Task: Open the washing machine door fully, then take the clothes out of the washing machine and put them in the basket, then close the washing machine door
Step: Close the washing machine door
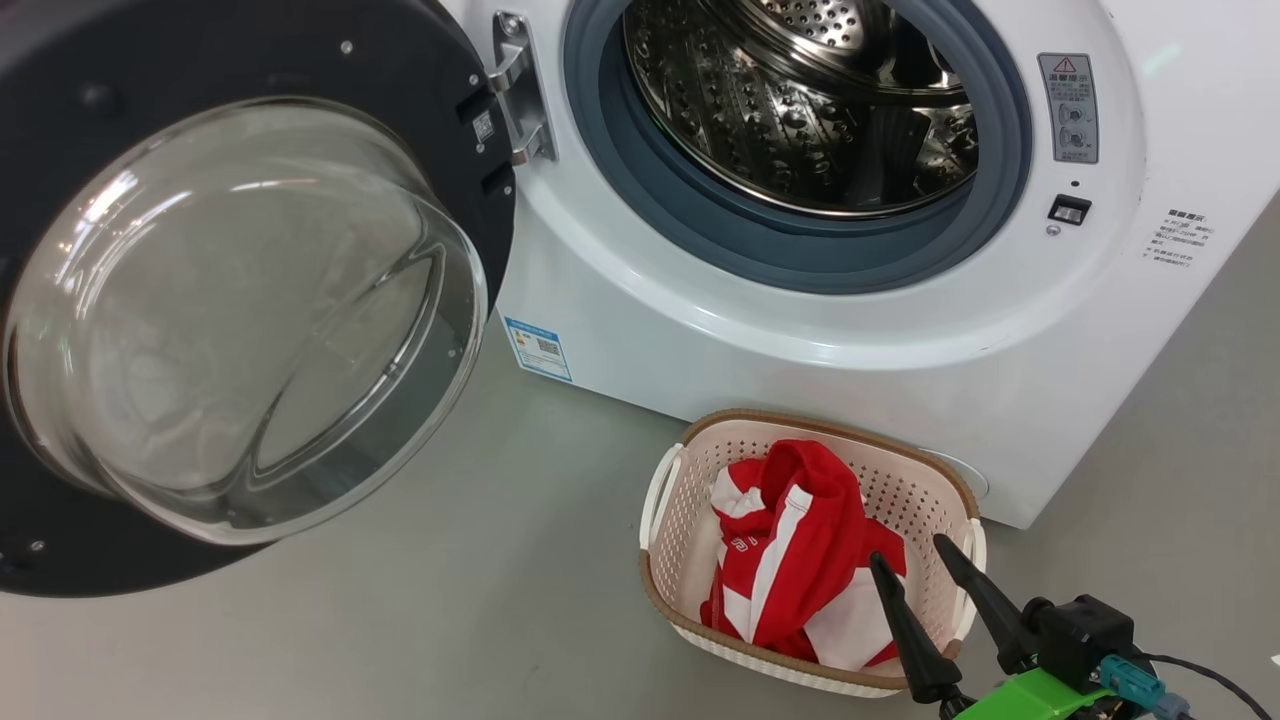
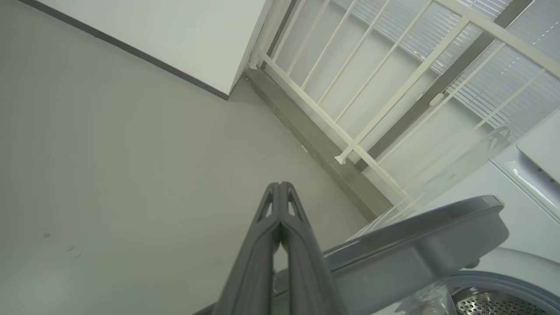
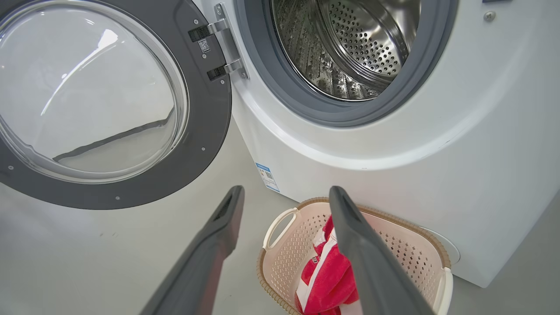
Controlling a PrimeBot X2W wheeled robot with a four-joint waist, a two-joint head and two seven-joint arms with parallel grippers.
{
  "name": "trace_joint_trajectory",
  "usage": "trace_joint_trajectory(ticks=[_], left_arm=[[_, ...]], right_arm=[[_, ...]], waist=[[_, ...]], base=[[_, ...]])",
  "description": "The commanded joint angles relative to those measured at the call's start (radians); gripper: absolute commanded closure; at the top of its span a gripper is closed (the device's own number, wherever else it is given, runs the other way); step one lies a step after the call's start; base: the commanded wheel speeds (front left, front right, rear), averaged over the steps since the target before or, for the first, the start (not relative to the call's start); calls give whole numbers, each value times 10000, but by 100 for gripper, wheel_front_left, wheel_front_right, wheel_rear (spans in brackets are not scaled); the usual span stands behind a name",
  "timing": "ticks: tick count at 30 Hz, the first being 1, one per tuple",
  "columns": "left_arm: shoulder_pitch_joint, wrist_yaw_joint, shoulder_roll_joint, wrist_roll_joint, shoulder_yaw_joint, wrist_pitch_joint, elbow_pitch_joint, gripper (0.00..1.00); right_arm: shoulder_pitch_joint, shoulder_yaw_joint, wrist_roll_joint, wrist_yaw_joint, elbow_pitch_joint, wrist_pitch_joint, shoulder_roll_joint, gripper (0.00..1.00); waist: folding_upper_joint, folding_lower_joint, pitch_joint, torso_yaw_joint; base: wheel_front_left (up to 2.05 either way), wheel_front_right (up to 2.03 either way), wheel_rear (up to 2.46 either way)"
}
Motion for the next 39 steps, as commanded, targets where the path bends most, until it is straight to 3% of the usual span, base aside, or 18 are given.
trace_joint_trajectory(ticks=[1, 9, 20, 39], left_arm=[[-229, 34, 759, -75, 78, 237, -126, 100], [-165, -155, 974, -298, -364, 1918, 620, 100], [384, -457, 773, -1002, -674, 3322, 144, 100], [2911, -520, 726, -3862, -1137, 5781, -3903, 100]], right_arm=[[-283, 167, -93, 63, -254, -65, -34, 0], [-185, 50, -124, 63, -308, -65, 2, 0], [-145, 10, -121, 63, -321, -65, 45, 0], [103, -36, -59, 63, -291, -65, 197, 0]], waist=[[-1, 0, 0, -4], [-1, 0, 12, -47], [-1, 0, -47, -140], [-1, 0, -610, -207]], base=[[0, 0, 0], [0, 0, 0], [0, 0, 0], [0, 0, 0]])
